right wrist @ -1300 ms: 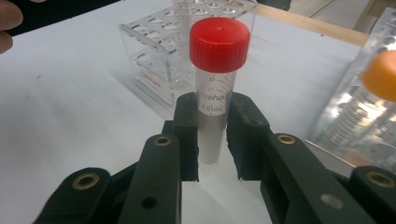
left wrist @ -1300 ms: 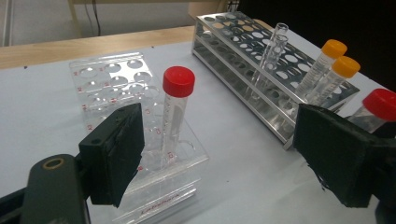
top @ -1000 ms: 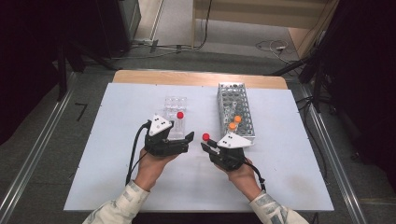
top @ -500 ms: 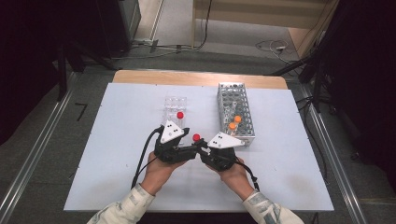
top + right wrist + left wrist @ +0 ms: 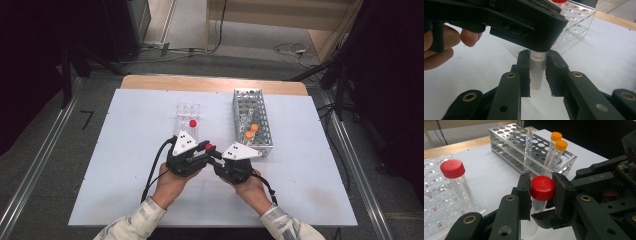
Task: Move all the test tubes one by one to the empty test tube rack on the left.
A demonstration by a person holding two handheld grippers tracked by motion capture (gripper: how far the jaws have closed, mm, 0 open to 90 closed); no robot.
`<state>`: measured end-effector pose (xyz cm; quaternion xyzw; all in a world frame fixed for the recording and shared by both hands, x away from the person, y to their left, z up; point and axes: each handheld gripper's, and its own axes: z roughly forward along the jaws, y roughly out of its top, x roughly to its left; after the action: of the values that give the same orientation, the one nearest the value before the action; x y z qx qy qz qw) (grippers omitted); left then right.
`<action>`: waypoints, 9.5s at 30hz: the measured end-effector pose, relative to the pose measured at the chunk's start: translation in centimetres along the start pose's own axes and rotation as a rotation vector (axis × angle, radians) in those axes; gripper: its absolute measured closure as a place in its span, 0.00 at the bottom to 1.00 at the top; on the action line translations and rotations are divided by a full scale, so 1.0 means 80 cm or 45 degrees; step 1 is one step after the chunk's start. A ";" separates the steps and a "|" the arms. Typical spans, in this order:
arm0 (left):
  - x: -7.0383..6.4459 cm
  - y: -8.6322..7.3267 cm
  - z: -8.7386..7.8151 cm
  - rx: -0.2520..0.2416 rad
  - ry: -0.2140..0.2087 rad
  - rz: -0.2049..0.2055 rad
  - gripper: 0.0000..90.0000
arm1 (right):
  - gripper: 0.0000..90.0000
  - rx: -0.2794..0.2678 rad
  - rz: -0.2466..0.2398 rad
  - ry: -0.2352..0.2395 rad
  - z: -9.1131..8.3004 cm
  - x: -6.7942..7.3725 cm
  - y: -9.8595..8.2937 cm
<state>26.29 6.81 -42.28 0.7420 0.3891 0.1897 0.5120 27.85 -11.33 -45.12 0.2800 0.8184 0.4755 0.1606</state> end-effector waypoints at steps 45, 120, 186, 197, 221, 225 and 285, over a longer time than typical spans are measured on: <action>0.059 0.056 -0.020 -0.122 0.252 -0.058 0.78 | 0.40 -0.041 0.112 -0.087 -0.098 -0.053 -0.027; 0.042 0.004 -0.010 -0.015 0.270 -0.123 0.19 | 0.79 -0.071 0.209 -0.365 -0.036 -0.102 -0.037; -0.005 0.011 -0.008 -0.008 0.106 -0.029 0.22 | 0.79 -0.027 0.051 -0.036 -0.011 -0.004 -0.009; -0.013 0.000 0.000 0.036 0.035 0.006 0.59 | 0.79 -0.027 0.032 -0.016 -0.004 0.005 -0.006; 0.017 0.011 -0.032 -0.008 0.056 -0.065 0.78 | 0.31 -0.008 -0.013 0.044 -0.027 -0.005 -0.009; 0.033 0.019 -0.049 -0.041 0.095 -0.089 0.78 | 0.30 -0.012 -0.001 0.022 -0.045 -0.014 -0.012; 0.089 0.025 0.009 -0.020 0.413 -0.069 0.72 | 0.32 -0.017 0.071 -0.074 -0.073 -0.045 -0.026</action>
<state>32.04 11.53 -41.57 0.6867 0.4850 0.2963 0.4532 27.03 -18.36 -44.04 0.3153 0.8021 0.4768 0.1728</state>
